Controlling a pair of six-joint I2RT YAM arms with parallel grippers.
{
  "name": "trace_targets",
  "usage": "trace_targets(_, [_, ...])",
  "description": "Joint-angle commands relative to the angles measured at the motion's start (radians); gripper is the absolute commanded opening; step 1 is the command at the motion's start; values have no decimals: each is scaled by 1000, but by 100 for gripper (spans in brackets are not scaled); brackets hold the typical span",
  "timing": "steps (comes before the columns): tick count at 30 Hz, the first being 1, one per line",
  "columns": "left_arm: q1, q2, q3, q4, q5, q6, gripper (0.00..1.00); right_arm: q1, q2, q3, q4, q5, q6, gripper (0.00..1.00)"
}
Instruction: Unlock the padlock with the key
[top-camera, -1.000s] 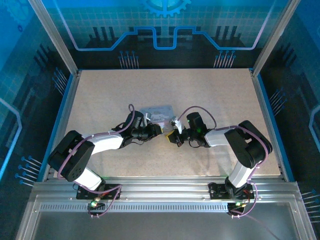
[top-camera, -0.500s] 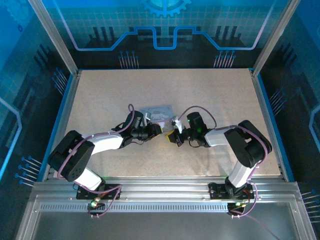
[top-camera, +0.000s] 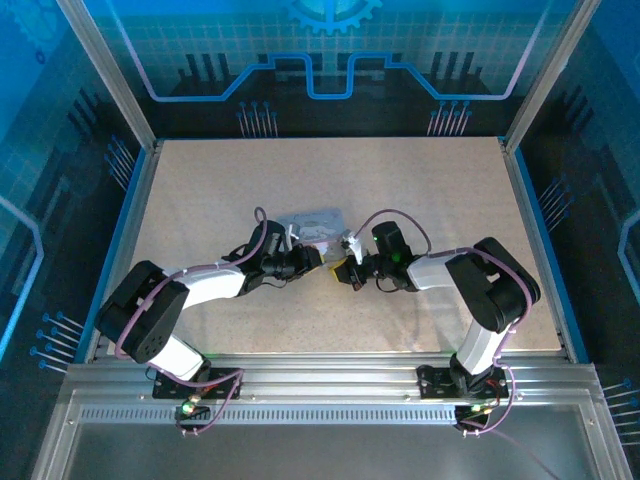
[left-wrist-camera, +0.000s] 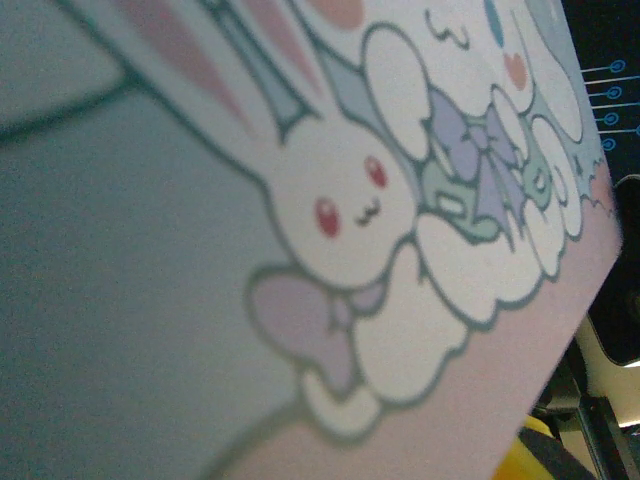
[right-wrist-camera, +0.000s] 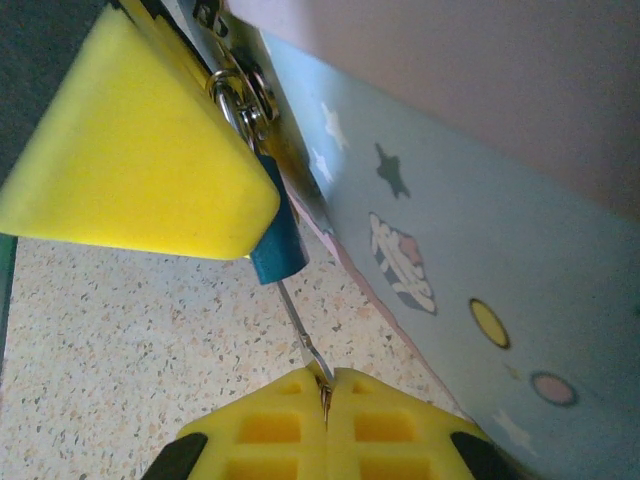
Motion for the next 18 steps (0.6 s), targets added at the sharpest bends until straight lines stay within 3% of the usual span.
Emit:
trace_targets(1, [-12,-23,-8,60,91,7,25,5,-14,36,71,-45,18,0])
trace_targets(18, [29,-39,-12,59,126,4,25,-1,-68,-85,75,-9,8,0])
